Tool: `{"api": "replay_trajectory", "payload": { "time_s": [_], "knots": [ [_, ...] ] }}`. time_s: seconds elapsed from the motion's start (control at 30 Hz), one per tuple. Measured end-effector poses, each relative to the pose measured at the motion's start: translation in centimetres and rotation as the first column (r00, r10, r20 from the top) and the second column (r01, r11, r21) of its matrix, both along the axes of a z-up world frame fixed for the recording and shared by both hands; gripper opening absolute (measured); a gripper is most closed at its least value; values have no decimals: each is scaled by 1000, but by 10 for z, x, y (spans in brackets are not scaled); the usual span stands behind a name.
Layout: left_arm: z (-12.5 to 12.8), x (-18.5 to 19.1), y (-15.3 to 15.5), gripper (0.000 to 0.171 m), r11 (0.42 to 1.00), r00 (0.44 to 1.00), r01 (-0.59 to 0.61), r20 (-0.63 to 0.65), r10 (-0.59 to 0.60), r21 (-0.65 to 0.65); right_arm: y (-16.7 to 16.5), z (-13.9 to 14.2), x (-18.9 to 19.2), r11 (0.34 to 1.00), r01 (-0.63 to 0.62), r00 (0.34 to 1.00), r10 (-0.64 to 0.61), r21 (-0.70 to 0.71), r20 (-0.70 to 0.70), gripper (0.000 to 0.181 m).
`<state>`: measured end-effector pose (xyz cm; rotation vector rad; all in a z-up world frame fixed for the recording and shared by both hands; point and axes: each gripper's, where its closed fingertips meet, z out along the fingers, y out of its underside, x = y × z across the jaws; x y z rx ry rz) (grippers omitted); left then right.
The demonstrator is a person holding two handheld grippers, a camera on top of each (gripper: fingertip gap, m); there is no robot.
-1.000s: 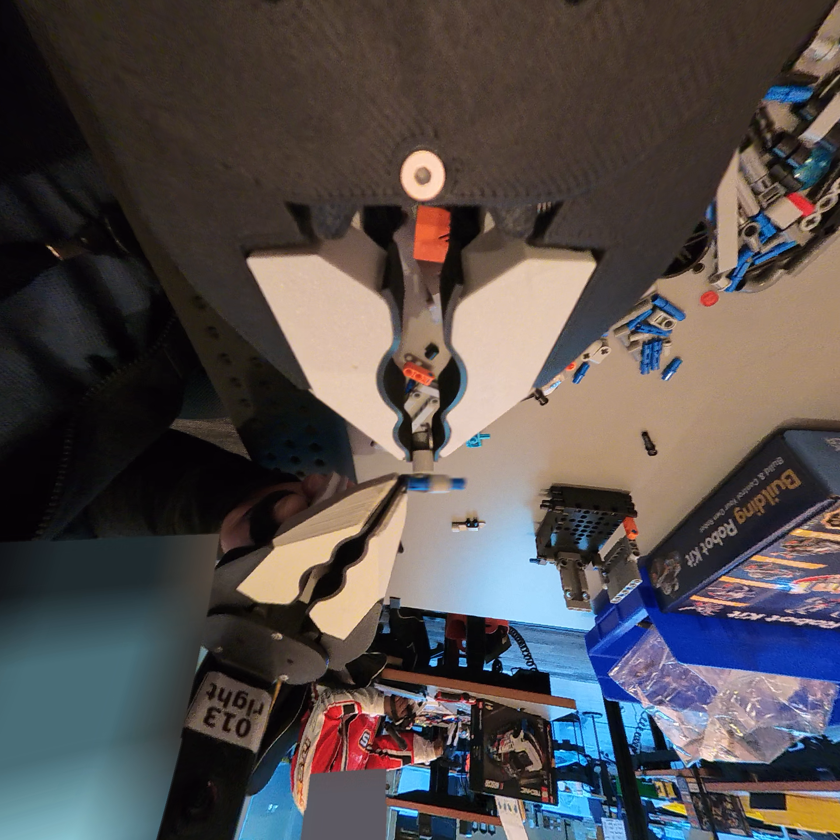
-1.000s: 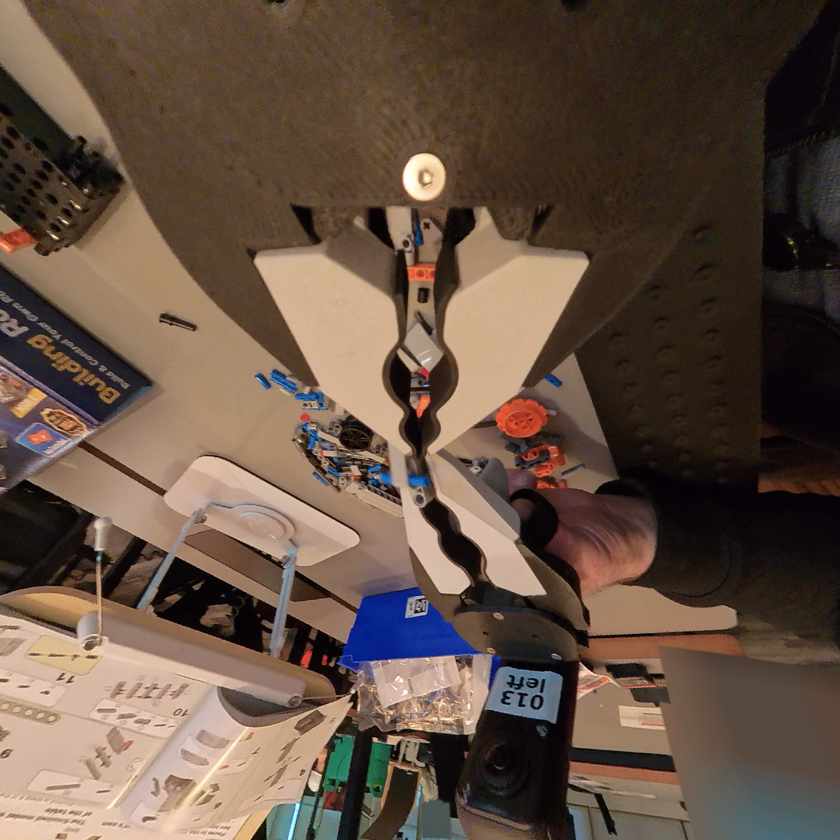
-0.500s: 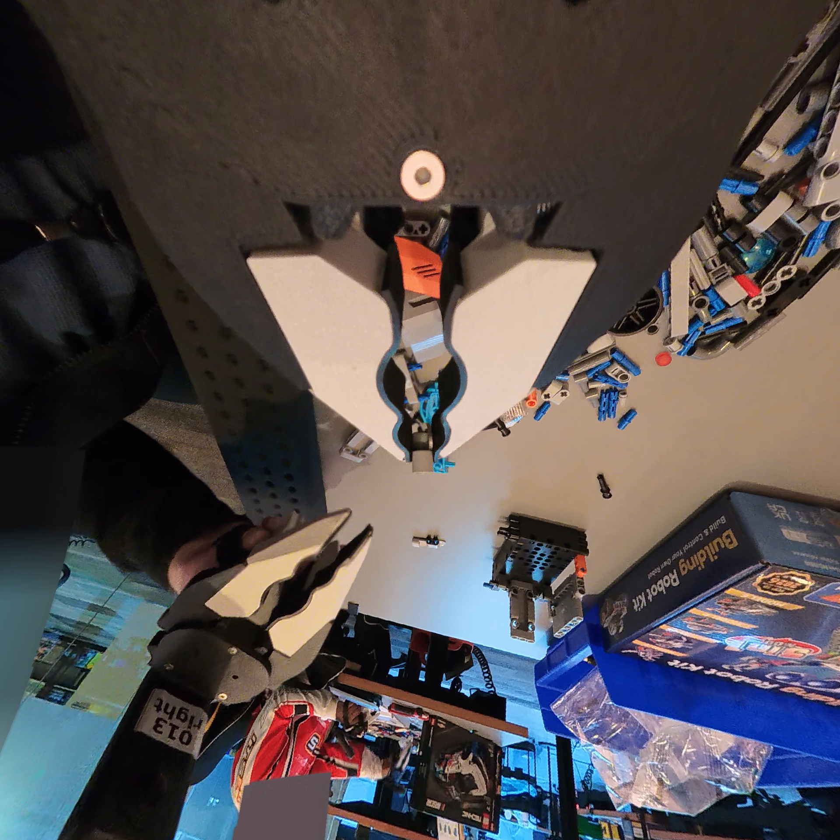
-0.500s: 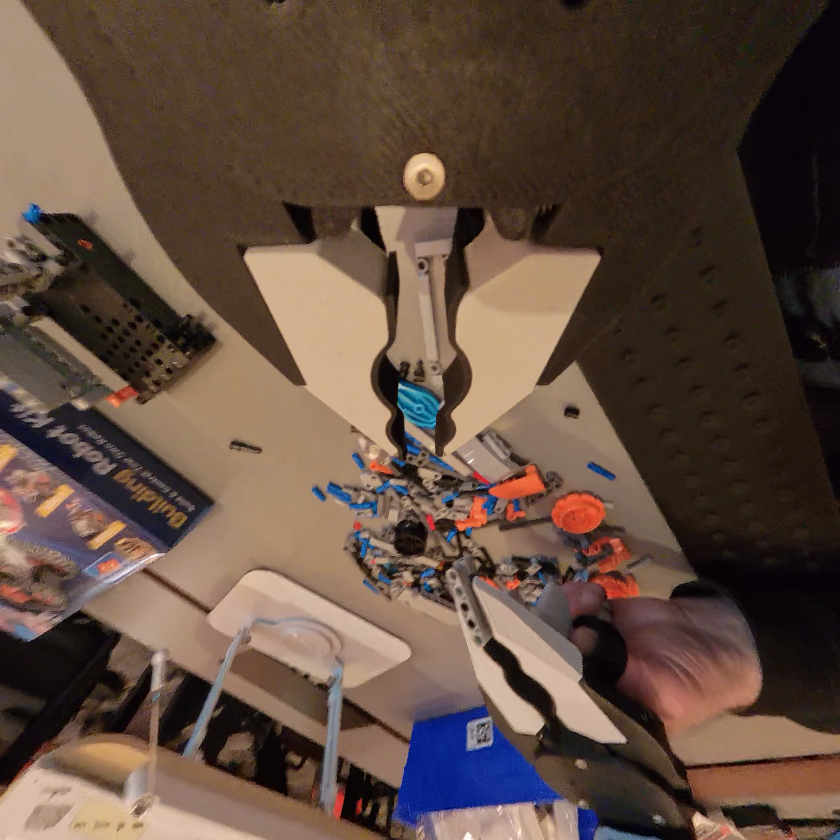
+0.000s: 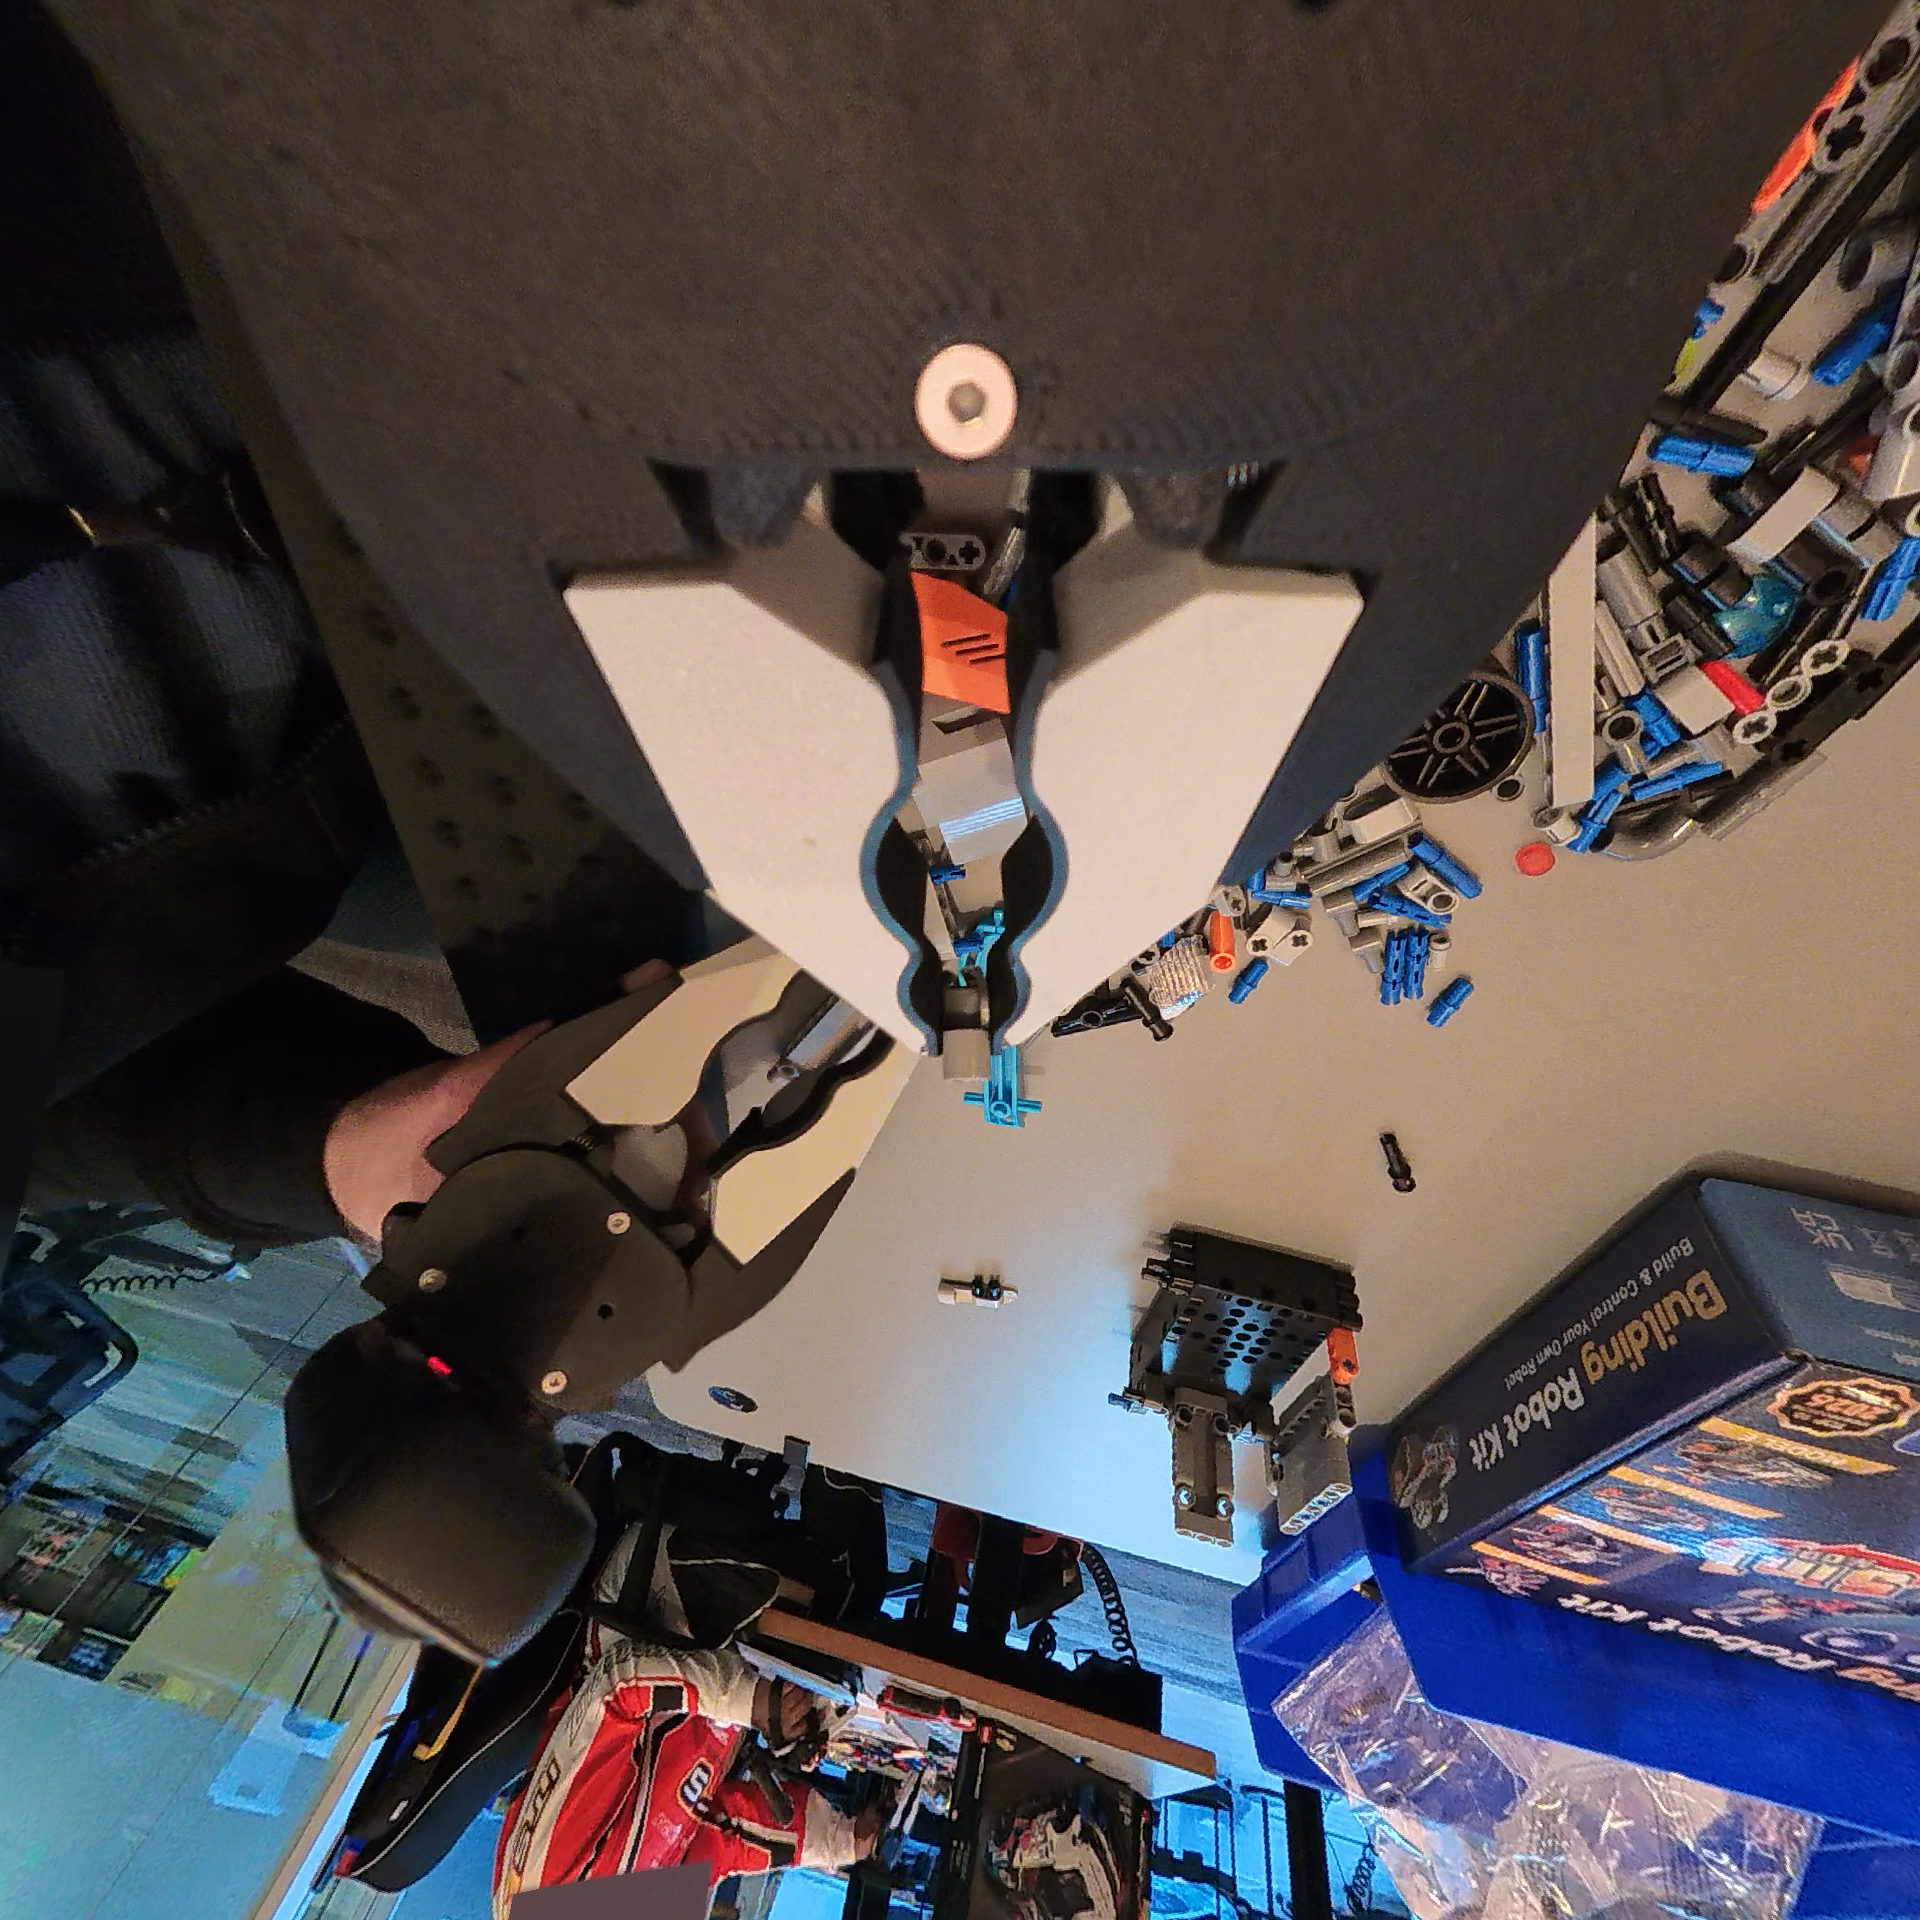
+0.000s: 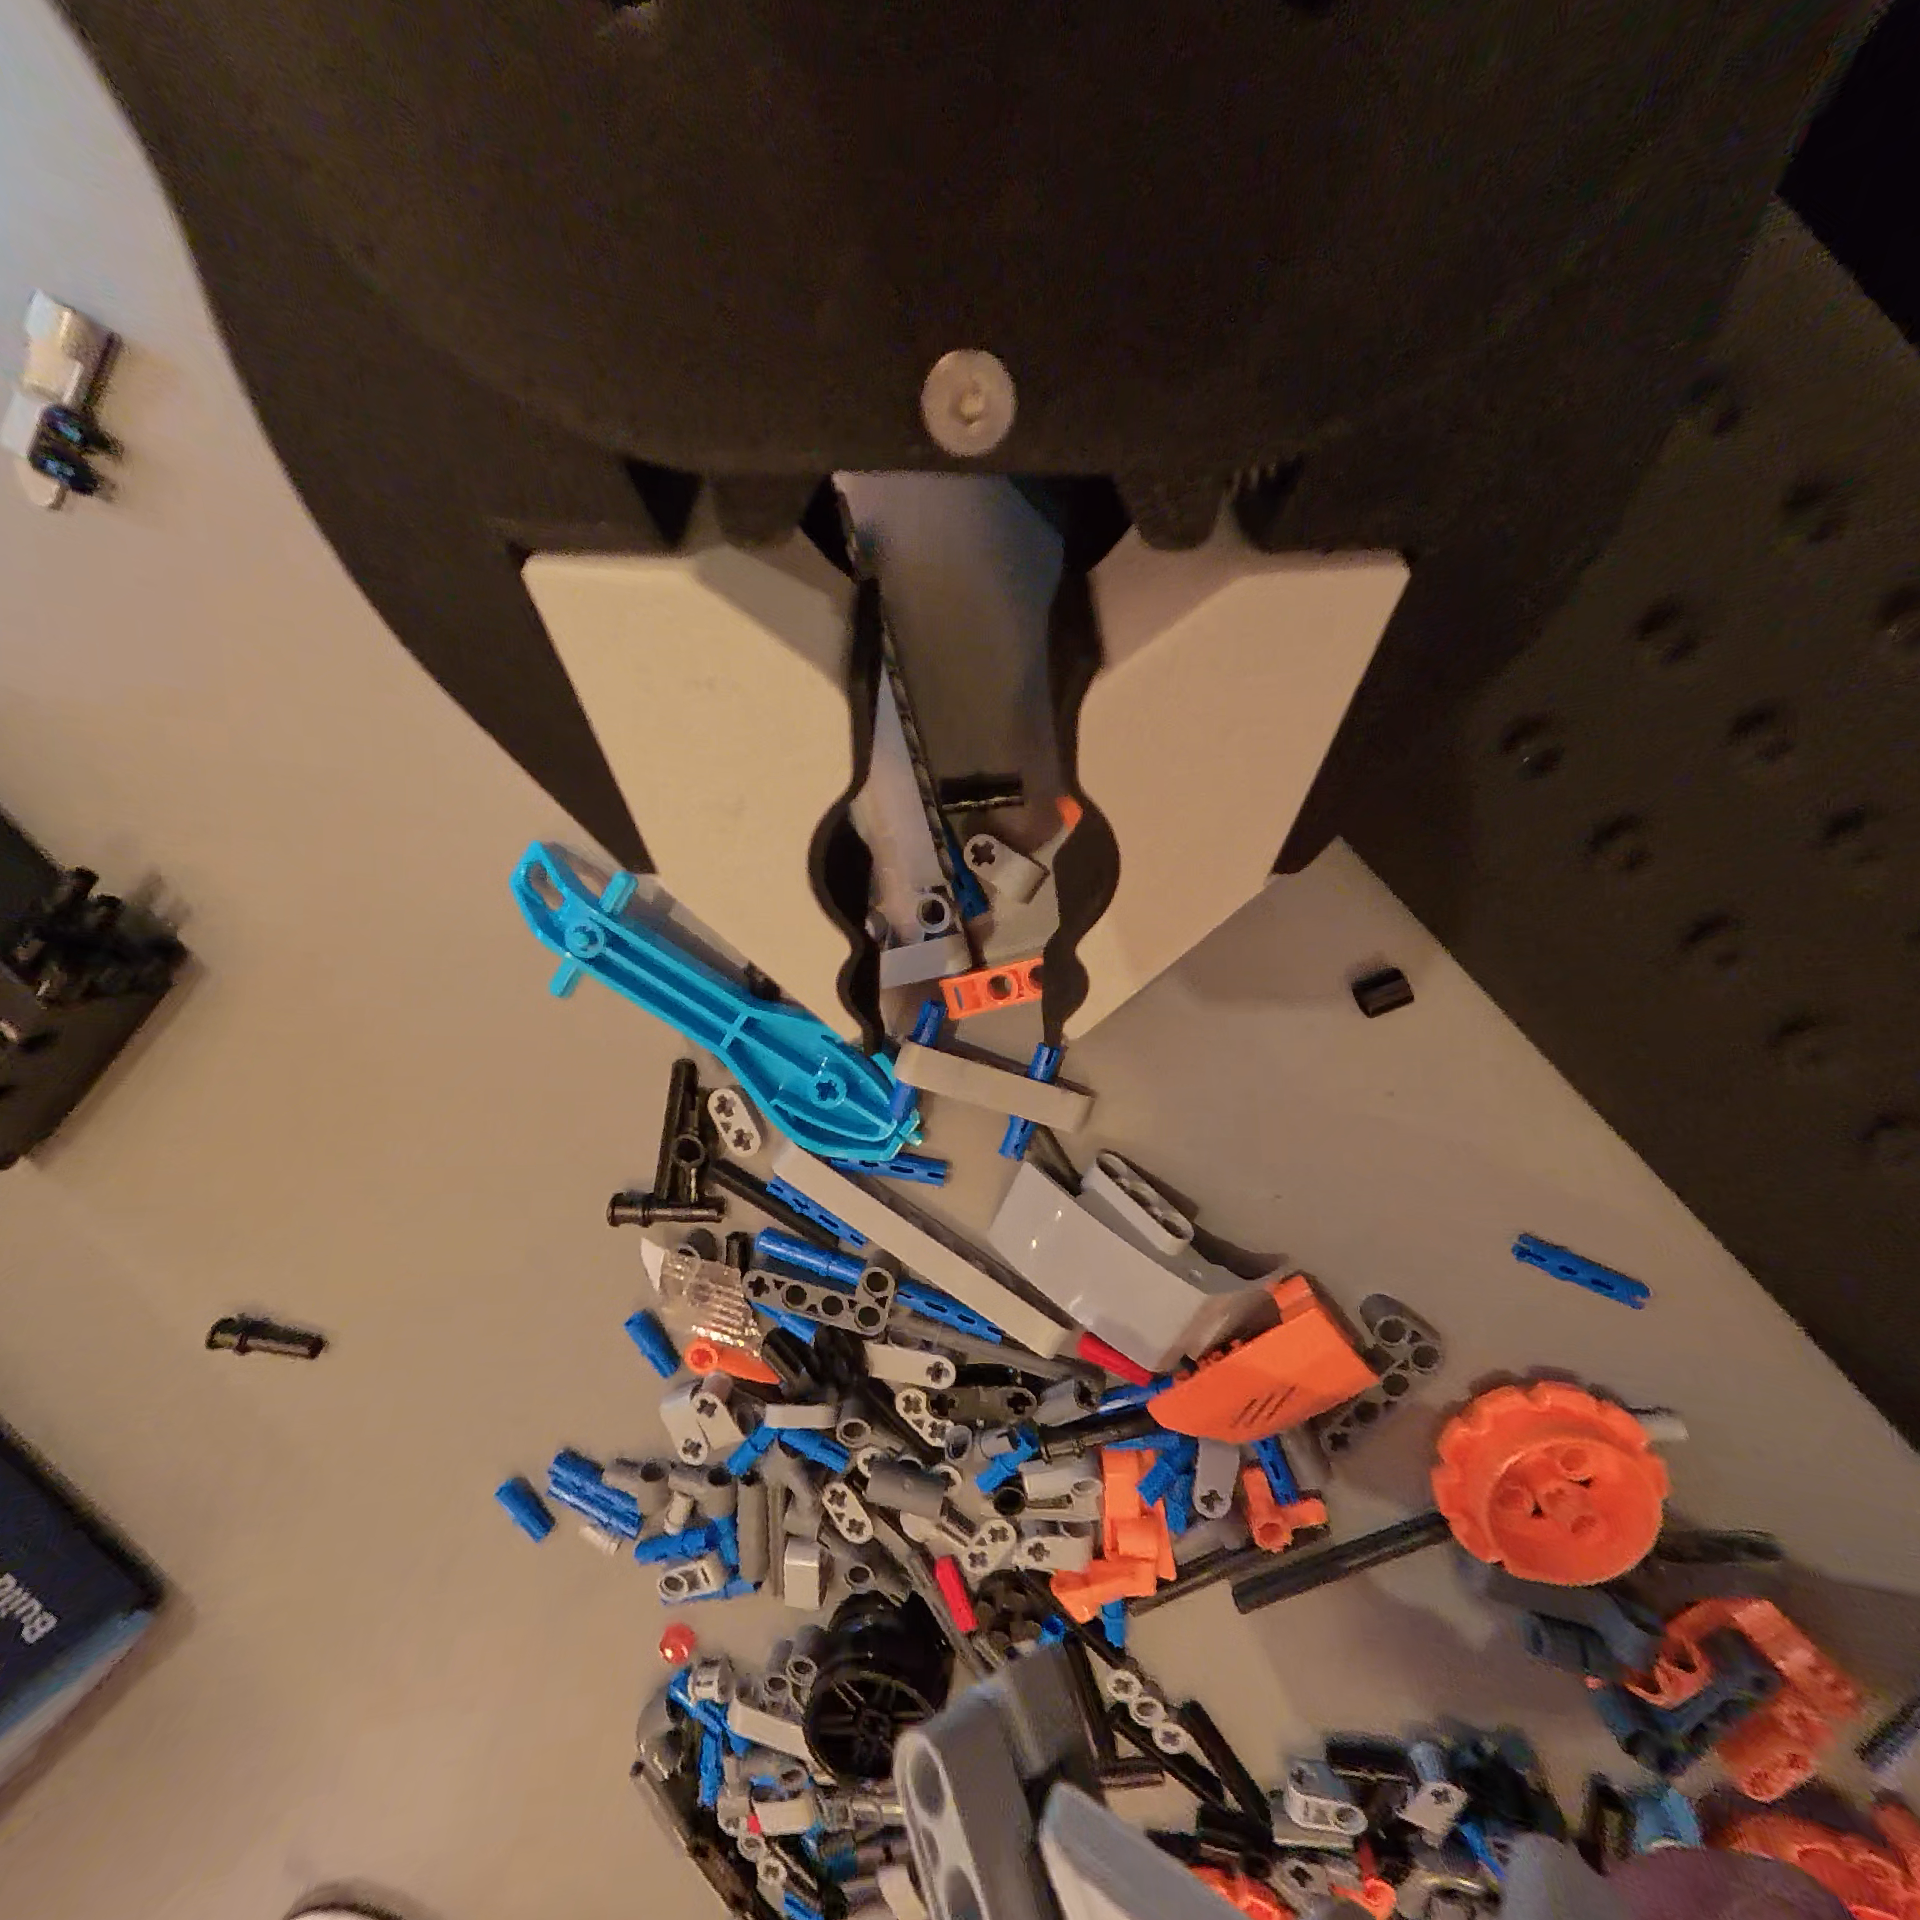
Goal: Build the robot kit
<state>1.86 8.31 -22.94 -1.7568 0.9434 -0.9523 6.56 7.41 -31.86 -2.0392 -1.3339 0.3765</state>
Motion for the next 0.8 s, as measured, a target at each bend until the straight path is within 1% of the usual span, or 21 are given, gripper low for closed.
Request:
{"api": "replay_trajectory", "payload": {
  "time_s": [0.07,0.13,0.27,0.4,0.6,0.67,0.73,0.8],
  "knots": [
    [1,-1,0,4,1000,1000,0,5,0,-3,-2,0,-3,1000,-10,1000,10,6,8,30],
    [1,-1,0,4,1000,1000,0,10,0,-7,-6,-2,-6,1000,-15,1000,15,-10,19,37],
    [2,0,0,4,1000,1000,1,11,-1,-5,-8,-6,-9,1000,-6,999,6,-9,44,39],
    [1,0,-1,4,1000,1000,5,7,-5,-5,-7,-6,-10,1000,-13,999,13,-12,45,29],
    [0,0,-1,4,1000,1000,7,1,-7,-6,-6,-5,-5,999,-31,999,32,-28,40,28],
    [0,1,-1,4,1000,1000,10,-2,-10,-5,-10,-4,-6,997,-66,997,67,-34,27,28],
    [-1,1,-2,4,1000,1000,14,-8,-14,-7,-16,1,-11,992,-111,994,109,-56,-29,28],
    [-3,1,-2,4,1000,1000,18,-19,-18,-7,-16,5,-10,990,-138,990,136,-37,-38,27]
  ]
}}
